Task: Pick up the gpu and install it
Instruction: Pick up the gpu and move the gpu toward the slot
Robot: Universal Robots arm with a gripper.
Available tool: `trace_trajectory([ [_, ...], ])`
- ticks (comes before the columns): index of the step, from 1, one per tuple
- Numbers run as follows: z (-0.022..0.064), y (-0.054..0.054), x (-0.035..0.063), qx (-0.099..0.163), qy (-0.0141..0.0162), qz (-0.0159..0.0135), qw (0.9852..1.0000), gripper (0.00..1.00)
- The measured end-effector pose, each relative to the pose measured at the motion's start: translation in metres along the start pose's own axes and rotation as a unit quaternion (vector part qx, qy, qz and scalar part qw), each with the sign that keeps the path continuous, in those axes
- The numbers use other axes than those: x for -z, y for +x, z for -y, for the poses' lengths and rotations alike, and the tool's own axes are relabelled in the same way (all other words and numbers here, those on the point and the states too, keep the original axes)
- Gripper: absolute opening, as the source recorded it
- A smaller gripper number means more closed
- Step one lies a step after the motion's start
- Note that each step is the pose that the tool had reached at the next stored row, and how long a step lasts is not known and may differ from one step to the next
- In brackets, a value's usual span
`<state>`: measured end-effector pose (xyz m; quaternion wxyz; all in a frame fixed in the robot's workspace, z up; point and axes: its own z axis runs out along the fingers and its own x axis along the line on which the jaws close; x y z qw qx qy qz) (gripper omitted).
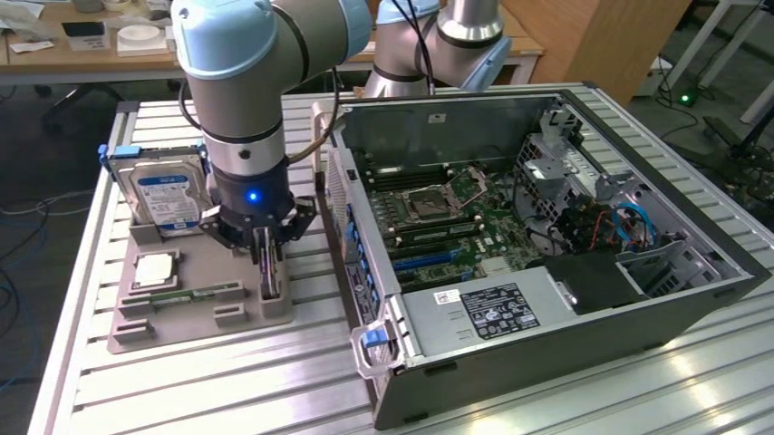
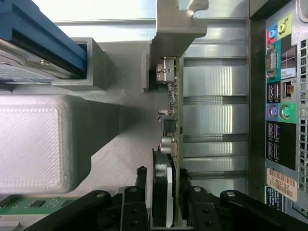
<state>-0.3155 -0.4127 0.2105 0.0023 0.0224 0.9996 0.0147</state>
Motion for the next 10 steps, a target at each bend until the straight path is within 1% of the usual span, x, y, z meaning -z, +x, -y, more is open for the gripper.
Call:
trace_trajectory([
  [1,0.0,0.0,0.0,0.0,0.0,0.0,1.0,0.38],
  [2,0.0,0.0,-0.0001,0.0,0.0,0.0001,1.0,0.31],
  [10,0.0,-0.0001,-0.0002,0.0,0.0002,0.0001,1.0,0.29],
])
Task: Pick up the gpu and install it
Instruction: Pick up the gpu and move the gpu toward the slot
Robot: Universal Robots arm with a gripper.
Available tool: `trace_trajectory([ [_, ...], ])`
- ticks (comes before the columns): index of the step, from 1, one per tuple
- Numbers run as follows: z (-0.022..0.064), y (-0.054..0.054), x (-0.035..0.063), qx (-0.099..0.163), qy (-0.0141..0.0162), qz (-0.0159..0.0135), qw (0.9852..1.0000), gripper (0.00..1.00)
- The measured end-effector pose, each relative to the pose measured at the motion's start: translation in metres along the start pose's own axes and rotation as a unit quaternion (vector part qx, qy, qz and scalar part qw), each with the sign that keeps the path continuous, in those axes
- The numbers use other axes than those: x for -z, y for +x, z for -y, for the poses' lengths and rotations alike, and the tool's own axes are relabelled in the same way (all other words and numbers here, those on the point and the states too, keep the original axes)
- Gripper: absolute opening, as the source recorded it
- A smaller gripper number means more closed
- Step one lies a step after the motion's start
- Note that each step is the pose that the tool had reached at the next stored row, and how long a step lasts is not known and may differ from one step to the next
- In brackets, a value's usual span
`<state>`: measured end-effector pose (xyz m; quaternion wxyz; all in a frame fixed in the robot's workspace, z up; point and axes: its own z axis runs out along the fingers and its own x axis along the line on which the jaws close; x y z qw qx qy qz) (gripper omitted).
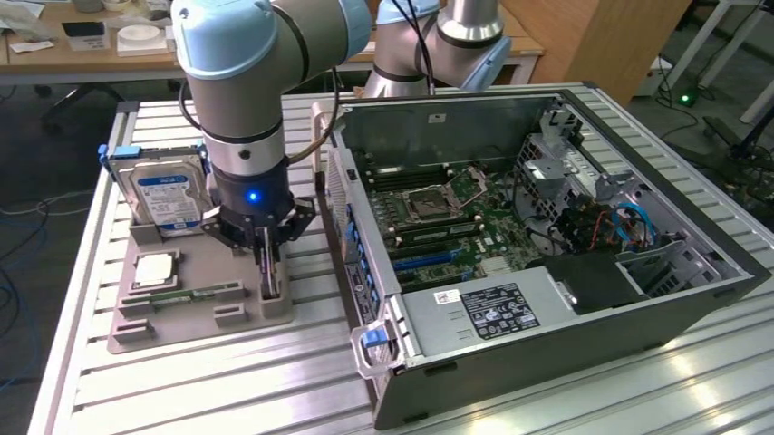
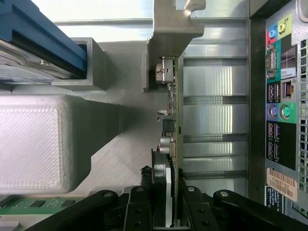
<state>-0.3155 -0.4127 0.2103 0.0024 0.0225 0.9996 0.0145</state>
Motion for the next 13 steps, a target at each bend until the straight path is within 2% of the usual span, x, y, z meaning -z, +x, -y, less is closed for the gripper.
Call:
trace_trajectory([
  [13,0.0,-0.0001,-0.0001,0.0,0.0008,0.0,1.0,0.28],
])
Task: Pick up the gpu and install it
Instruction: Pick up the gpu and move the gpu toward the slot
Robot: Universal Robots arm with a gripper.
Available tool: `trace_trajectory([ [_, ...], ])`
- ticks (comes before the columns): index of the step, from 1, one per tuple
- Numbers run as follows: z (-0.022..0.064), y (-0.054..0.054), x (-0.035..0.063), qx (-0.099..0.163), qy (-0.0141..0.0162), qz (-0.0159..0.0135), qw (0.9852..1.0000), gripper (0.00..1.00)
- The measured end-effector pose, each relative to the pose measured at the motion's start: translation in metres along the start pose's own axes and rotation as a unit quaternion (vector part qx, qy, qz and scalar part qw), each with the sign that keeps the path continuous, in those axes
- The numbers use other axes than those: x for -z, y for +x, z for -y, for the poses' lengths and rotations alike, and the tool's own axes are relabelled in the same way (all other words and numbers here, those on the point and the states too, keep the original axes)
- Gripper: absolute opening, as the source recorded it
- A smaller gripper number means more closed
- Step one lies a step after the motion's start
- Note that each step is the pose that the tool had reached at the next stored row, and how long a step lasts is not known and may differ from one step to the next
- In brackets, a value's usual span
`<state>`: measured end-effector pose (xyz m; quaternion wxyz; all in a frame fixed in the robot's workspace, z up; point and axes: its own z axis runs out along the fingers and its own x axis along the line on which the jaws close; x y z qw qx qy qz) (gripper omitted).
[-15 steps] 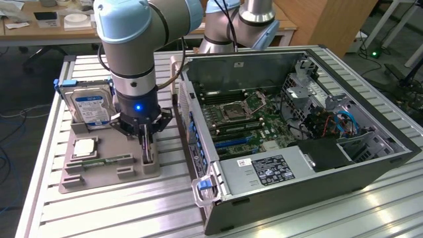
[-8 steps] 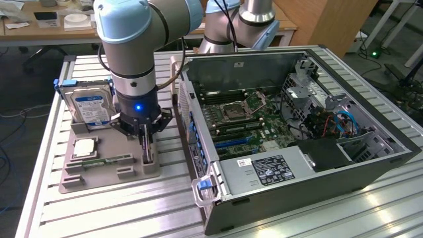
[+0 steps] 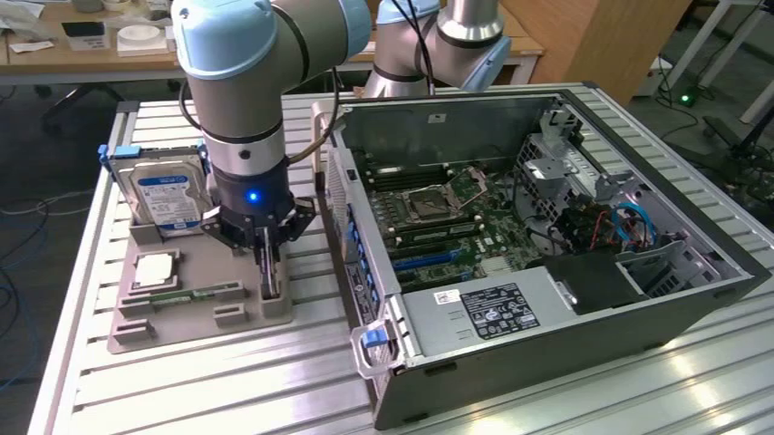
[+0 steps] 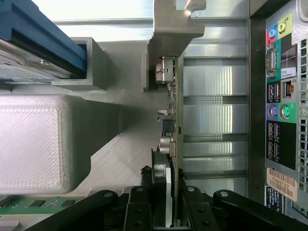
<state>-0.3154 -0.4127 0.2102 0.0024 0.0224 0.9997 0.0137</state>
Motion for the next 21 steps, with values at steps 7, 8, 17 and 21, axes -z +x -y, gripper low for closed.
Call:
trace_trajectory([
  [7,-0.0002,0.0,0.008,0.0,-0.0021,0.0,1.0,0.28],
  [8,-0.0002,0.0,0.0107,0.0,-0.0023,0.0,1.0,0.28],
  [17,-0.0013,0.0,0.0474,0.0,-0.0029,-0.0001,1.0,0.28],
  [21,-0.0017,0.0,0.0638,0.0,-0.003,-0.0001,1.0,0.28],
])
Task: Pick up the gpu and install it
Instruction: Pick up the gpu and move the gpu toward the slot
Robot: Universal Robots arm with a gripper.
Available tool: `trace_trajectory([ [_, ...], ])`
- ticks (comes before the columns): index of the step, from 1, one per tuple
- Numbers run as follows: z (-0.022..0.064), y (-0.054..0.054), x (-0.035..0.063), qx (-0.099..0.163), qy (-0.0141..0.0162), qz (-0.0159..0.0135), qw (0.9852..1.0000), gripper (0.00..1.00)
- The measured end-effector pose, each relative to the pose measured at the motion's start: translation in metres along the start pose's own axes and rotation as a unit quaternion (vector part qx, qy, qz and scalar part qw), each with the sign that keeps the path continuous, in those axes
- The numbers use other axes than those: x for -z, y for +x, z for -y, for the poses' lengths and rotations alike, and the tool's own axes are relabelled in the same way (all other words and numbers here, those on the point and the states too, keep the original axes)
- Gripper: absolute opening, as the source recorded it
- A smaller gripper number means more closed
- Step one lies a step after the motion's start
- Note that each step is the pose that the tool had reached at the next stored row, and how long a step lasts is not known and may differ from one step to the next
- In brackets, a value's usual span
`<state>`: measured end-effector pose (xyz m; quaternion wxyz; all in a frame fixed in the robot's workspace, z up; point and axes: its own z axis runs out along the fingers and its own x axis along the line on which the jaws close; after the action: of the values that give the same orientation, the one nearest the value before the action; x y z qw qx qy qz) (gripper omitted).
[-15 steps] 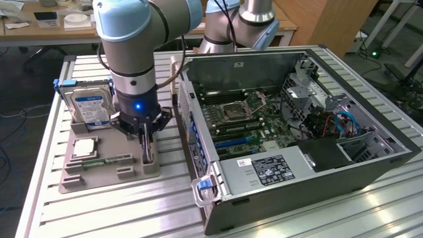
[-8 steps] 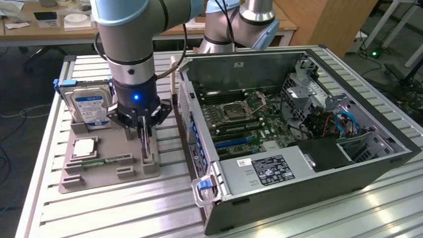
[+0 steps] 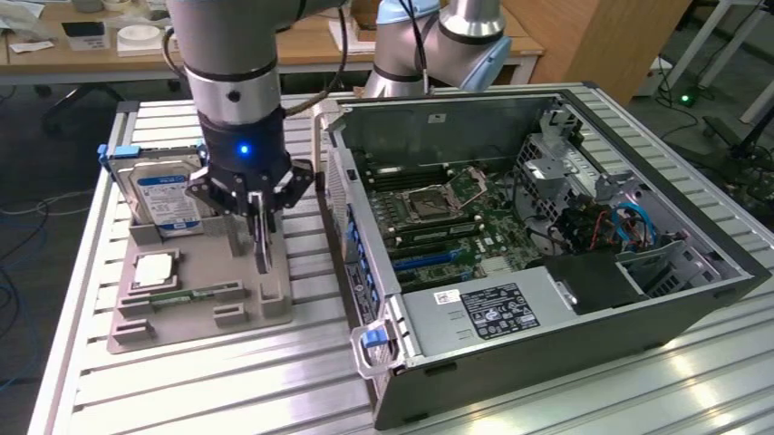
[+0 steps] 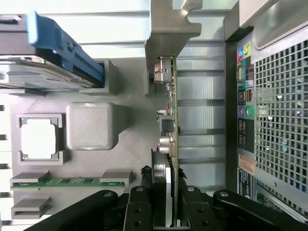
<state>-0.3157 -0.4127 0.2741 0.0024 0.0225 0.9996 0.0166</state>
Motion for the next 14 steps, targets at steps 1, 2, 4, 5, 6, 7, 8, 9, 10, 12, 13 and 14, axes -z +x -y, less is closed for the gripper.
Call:
trace_trajectory([
  [1,-0.0001,0.0,0.0038,0.0,0.0,0.0,1.0,0.28],
  [2,-0.0002,0.0,0.0077,0.0,0.0,0.0,1.0,0.28],
  [4,-0.0005,0.0,0.0163,0.0,0.0,0.0,1.0,0.28],
  [5,-0.0007,0.0,0.0208,0.0,0.0,0.0,1.0,0.28],
  [6,-0.0008,0.0,0.0255,0.0,0.0,0.0,1.0,0.28],
  [7,-0.001,0.0,0.03,0.0,0.0,0.0,1.0,0.28],
  [8,-0.0011,0.0,0.0342,0.0,0.0,0.0,1.0,0.28],
  [9,-0.0013,0.0,0.0382,0.0,0.0,0.0,1.0,0.28],
  [10,-0.0014,0.0,0.0422,0.0,0.0,0.0,1.0,0.28],
  [12,-0.0017,0.0,0.0508,0.0,0.0,0.0,1.0,0.28],
  [13,-0.0018,0.0,0.0552,0.0,0.0,0.0,1.0,0.28],
  [14,-0.002,0.0,0.0599,0.0,-0.0001,0.0,1.0,0.28],
])
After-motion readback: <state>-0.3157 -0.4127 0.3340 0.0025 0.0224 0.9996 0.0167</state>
